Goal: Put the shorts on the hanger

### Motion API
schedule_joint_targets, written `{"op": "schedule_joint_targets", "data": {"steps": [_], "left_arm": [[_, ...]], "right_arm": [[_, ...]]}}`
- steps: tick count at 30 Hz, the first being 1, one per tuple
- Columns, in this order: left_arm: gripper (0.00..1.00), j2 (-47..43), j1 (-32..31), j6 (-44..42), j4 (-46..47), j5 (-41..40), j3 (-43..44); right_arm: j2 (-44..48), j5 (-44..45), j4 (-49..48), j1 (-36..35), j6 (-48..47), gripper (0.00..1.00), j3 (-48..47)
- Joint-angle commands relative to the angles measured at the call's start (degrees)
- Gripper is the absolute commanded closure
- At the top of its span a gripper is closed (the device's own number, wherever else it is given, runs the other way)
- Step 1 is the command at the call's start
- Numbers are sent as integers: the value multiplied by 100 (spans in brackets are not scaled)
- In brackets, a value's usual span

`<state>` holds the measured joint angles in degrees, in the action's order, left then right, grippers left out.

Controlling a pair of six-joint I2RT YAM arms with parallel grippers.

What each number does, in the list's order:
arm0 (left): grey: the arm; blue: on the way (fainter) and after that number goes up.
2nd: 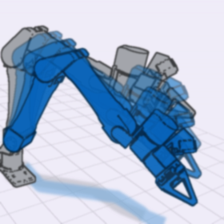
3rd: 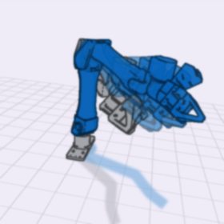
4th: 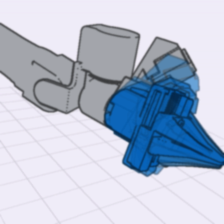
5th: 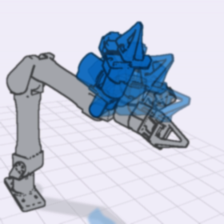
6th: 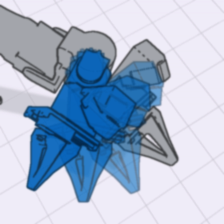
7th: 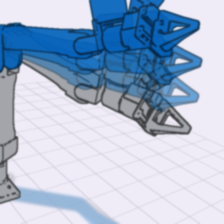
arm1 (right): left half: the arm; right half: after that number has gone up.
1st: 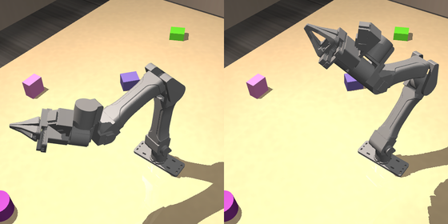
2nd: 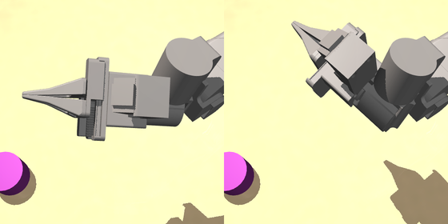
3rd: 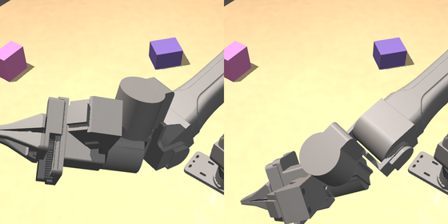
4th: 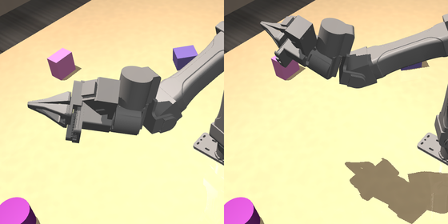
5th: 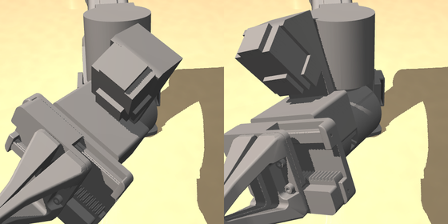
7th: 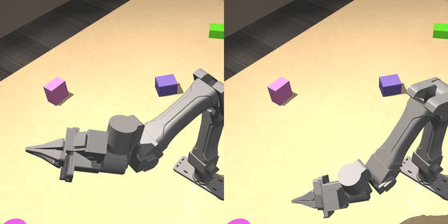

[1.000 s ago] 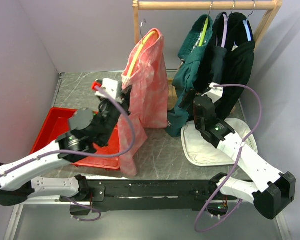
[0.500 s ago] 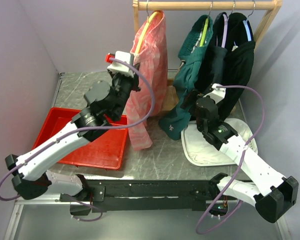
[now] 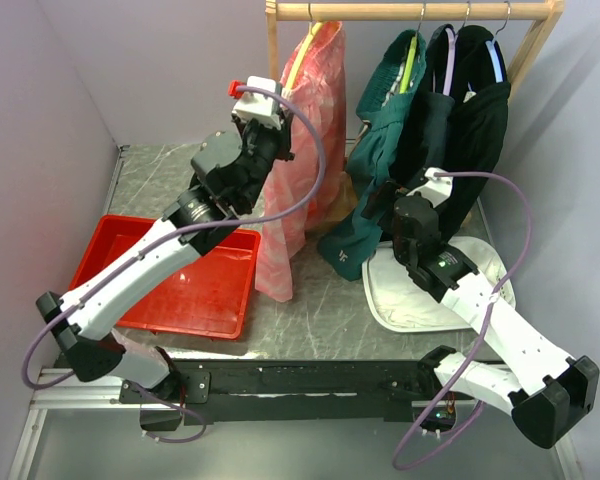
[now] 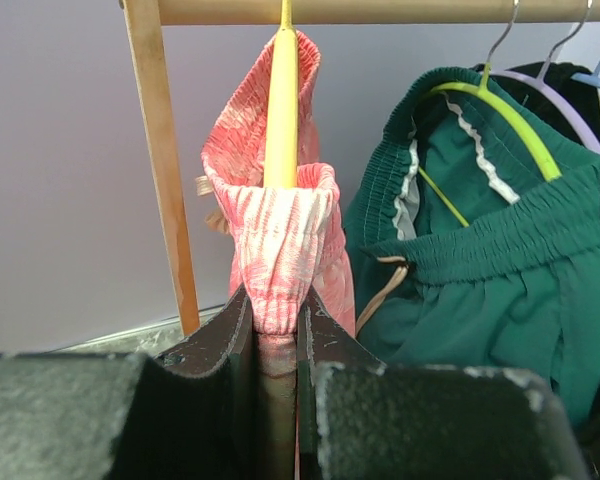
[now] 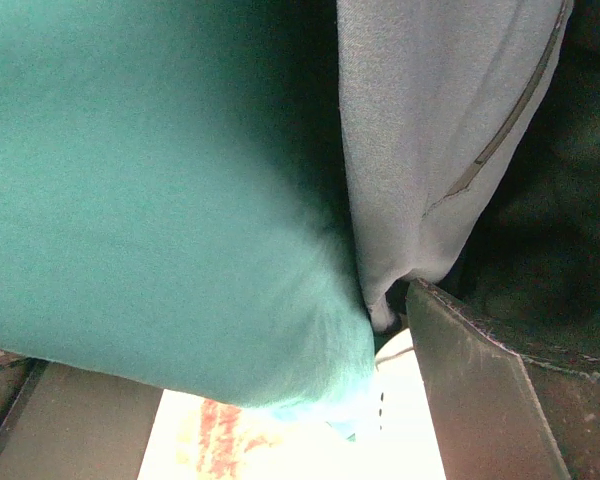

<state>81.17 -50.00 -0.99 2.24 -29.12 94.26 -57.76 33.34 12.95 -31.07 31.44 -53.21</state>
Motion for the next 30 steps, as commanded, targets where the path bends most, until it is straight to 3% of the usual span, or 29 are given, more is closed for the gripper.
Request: {"op": "schedule_joint_targets", "data": {"steps": [1,23,24,25,27,28,29,30], "left_arm": [[99,180,157,310,760,468,602],[98,1103,509,811,313,1286,1042],[94,1077,509,855,242,1347,1025],[71,1051,517,908,103,1357,972],[35,849,500,1083,-21,1305,867],[9,761,500,1171,-83,1234,701],[1,560,500,1259,-205,1199,621],[3,471,500,1434,-467,1190,559]], "right_arm": [[256,-3,-74,40,-50,2,30],[783,-319,111,40,-15,2,241],[801,-354,155,40,-33,2,241],[810,-459,199,40,-59,0,215],[775,-565,374,40,-121,0,75],[731,-661,549,40,-121,0,22],[731,-715,612,40,-112,0,-14],[748,-767,673,40,-94,0,-14]]}}
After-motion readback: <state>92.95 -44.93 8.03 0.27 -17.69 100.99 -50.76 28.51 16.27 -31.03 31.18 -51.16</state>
